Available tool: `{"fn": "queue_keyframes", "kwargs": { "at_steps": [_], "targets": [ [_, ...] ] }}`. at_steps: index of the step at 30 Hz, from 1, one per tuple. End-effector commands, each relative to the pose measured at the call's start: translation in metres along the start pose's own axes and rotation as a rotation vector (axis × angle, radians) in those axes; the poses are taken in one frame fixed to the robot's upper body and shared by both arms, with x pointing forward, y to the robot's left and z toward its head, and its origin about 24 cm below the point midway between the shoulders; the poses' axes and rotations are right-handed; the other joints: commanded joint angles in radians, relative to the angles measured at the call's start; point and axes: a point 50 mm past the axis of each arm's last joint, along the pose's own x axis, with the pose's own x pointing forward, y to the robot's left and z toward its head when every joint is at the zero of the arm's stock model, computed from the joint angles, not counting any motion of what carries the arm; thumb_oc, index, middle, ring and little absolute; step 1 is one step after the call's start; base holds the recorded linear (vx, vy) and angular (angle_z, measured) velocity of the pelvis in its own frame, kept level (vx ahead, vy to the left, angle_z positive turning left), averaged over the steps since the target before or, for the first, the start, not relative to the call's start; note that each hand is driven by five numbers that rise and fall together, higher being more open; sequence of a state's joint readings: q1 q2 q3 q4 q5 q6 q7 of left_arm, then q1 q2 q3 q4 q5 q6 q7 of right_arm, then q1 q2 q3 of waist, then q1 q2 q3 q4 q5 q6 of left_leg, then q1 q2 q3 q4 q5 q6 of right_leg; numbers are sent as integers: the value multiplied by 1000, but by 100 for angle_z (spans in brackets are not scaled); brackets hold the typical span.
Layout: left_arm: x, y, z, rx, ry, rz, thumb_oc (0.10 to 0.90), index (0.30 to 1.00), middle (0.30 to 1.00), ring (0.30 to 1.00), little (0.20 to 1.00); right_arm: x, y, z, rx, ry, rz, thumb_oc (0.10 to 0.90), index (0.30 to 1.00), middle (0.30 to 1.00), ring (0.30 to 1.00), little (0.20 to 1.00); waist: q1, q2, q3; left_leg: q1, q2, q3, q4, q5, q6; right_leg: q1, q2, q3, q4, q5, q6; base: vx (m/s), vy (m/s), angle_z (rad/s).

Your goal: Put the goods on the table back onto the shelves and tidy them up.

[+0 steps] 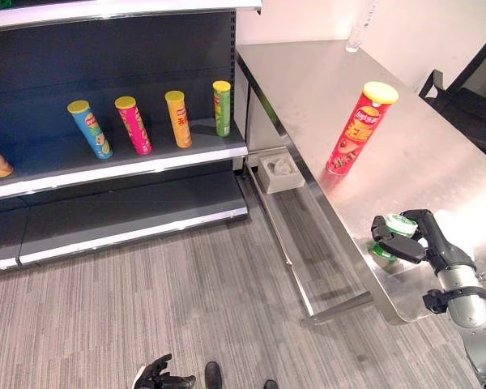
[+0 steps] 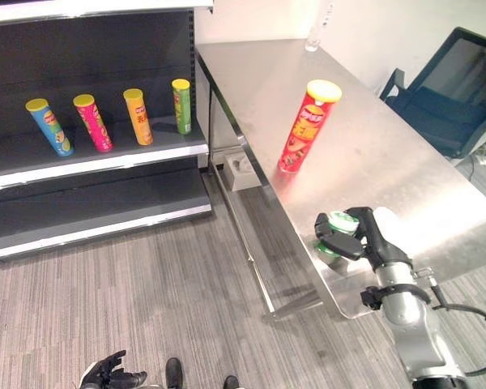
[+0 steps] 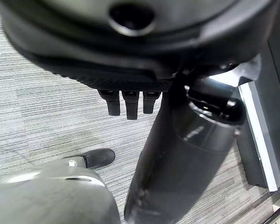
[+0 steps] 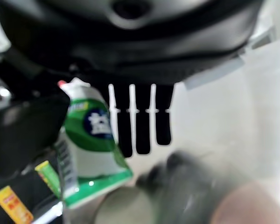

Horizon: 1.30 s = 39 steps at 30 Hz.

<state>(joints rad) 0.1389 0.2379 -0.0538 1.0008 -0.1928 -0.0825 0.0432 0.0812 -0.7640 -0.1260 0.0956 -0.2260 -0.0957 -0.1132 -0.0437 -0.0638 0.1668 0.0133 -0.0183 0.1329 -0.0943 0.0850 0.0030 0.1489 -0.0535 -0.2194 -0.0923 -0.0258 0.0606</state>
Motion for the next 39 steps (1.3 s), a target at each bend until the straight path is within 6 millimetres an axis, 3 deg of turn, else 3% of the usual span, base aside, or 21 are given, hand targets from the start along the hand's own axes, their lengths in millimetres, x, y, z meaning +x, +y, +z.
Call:
{"fn": "queue_keyframes", "kwargs": {
  "at_steps": [1,5,10,13,16,18,22,23,24,26,28,29,30,31,32,33,34,36,37,38,39],
  "targets": [
    [6,11,30,10,-104,44,800,900,900,900,900,14,-66,49,-5,-251,-278,400,300,300,300,300,37,7,-33,91,116,59,7,-106,-98,-34,-82,-21,5,4,110,3,-62,10],
    [4,13,25,-6,-98,48,800,900,900,900,900,6,-111,92,73,-481,-471,400,300,300,300,300,42,12,-48,106,129,53,7,-105,-104,-21,-65,-17,5,-13,100,12,-73,3],
    [3,14,21,-10,-89,50,800,900,900,900,900,0,-133,126,131,-659,-600,400,300,300,300,300,56,11,-55,118,146,49,7,-99,-111,-12,-44,-18,5,-28,89,-12,-81,0],
    [4,12,34,-40,-134,44,800,900,900,900,900,-1,-151,161,133,-823,-683,400,300,300,300,300,97,-11,17,-21,166,-8,255,-106,-143,10,-34,-43,5,-48,53,-165,-150,28],
    [2,8,34,-110,-154,58,800,900,900,900,900,-1,-148,168,105,-841,-679,400,300,300,300,300,115,-9,26,-68,174,-69,284,-72,-168,18,-40,-64,5,-52,60,10,12,36],
    [0,6,32,-121,-159,51,800,900,900,900,900,0,-149,168,105,-835,-676,400,300,300,300,300,112,-7,18,-58,209,-52,219,-72,-161,13,-57,-74,5,-50,75,96,142,11],
    [0,9,31,-110,-159,65,800,900,900,900,900,2,-153,164,113,-814,-689,400,300,300,300,300,104,8,9,-74,313,-10,57,31,-188,0,-104,-73,5,-64,111,101,257,20],
    [0,8,31,-110,-159,64,800,900,900,900,900,2,-153,164,113,-814,-689,400,300,300,300,300,104,9,7,-73,314,-9,50,35,-189,-2,-103,-73,5,-65,111,243,437,14],
    [1,13,41,-113,-193,88,800,900,900,900,900,-1,-158,156,63,-772,-708,400,300,300,300,300,100,19,2,-154,366,-13,14,69,-213,27,-140,-78,5,-96,136,204,319,15],
    [1,15,45,-105,-202,92,800,900,900,900,900,-4,-160,152,46,-751,-716,400,300,300,300,300,94,21,-6,-184,371,7,20,78,-214,40,-155,-86,5,-104,144,266,380,24],
    [2,15,46,-96,-202,84,800,900,900,900,900,-3,-160,150,43,-734,-711,400,300,300,300,300,98,37,-26,-170,367,17,13,90,-217,54,-167,-76,5,-101,153,316,413,17],
    [3,15,51,-73,-210,88,800,900,900,900,900,-3,-158,147,34,-716,-722,400,300,300,300,300,103,39,-45,-168,324,16,36,88,-212,82,-230,-94,5,-64,167,375,480,14],
    [3,17,53,-58,-214,89,800,900,900,900,900,-2,-156,146,40,-705,-716,400,300,300,300,300,103,37,-52,-166,300,14,51,71,-204,85,-258,-97,5,-25,166,450,620,36],
    [3,21,56,-45,-221,96,800,900,900,900,900,0,-152,148,54,-708,-714,400,300,300,300,300,106,23,-50,-156,265,20,67,36,-183,75,-300,-98,23,29,170,269,571,44],
    [2,30,63,-29,-250,109,800,900,900,900,900,5,-150,157,78,-741,-710,400,300,300,300,300,121,7,-47,-140,214,56,78,-3,-137,13,-362,-105,98,95,160,146,448,20],
    [2,30,63,-31,-251,109,800,900,900,900,900,5,-150,158,79,-743,-711,400,300,300,300,300,122,5,-48,-143,212,60,78,0,-134,7,-366,-101,99,98,161,211,562,-84],
    [1,37,69,-22,-271,119,800,900,900,900,900,9,-148,161,95,-753,-692,400,300,300,300,300,120,0,-41,-109,169,79,62,-29,-102,-51,-353,-68,193,104,133,210,417,-87],
    [1,37,70,-34,-269,117,800,900,900,900,900,8,-149,158,91,-741,-686,400,300,300,300,300,90,12,-22,-47,126,63,15,-39,-75,-160,-219,67,269,32,98,283,465,-38],
    [2,38,70,-43,-268,118,800,900,900,900,900,7,-150,157,98,-744,-689,400,300,300,300,300,83,15,-12,-28,109,54,11,-51,-68,-187,-174,89,265,9,97,310,354,18],
    [2,34,73,-39,-278,103,800,900,900,900,900,5,-152,159,107,-762,-700,400,300,300,300,300,72,21,5,3,77,48,7,-75,-55,-238,-114,69,210,8,88,230,217,17],
    [2,34,73,-38,-278,103,800,900,900,900,900,4,-152,159,106,-762,-700,400,300,300,300,300,71,23,5,5,79,46,7,-77,-55,-233,-112,66,204,10,88,286,190,17]
  ]
}}
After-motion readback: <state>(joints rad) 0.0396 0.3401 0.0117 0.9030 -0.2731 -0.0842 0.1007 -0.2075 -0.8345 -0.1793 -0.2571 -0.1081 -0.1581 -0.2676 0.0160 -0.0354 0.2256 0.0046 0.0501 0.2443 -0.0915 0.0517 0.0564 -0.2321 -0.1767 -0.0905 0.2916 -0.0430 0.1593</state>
